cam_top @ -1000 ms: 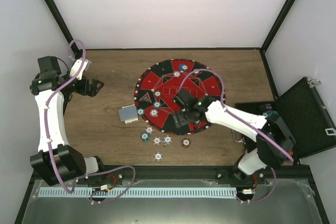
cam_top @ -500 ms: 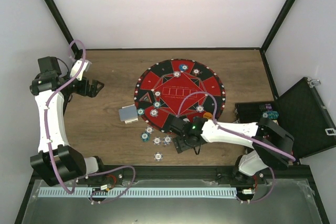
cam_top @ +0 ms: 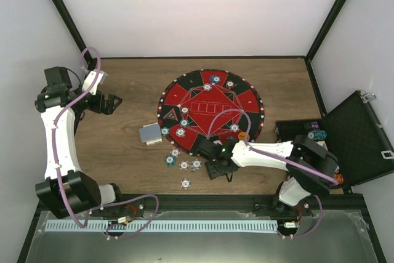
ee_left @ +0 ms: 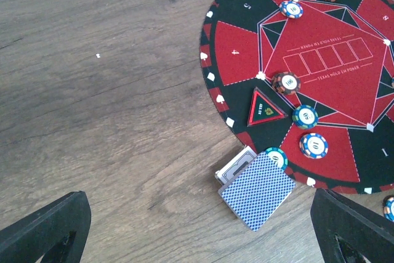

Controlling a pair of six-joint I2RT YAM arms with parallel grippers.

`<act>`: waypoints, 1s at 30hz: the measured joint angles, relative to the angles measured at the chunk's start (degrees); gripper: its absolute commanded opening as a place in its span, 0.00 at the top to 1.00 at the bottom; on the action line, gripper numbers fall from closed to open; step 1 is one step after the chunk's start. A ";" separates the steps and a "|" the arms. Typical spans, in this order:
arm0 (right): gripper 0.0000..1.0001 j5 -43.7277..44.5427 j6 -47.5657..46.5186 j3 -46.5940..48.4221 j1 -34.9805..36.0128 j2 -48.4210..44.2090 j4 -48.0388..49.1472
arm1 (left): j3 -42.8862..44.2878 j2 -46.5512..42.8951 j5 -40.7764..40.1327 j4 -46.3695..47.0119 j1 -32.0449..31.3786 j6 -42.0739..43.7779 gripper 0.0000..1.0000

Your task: Distribute texas hold em gaming equipment

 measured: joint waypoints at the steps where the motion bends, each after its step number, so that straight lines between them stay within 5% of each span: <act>1: 0.35 0.02 0.00 0.00 0.00 0.00 0.00 | 0.00 0.00 0.00 -0.02 0.00 0.00 0.00; 30: 0.73 0.87 -1.99 2.25 -0.81 -0.48 -1.66 | 0.00 -0.11 -0.09 -0.04 0.00 0.24 0.00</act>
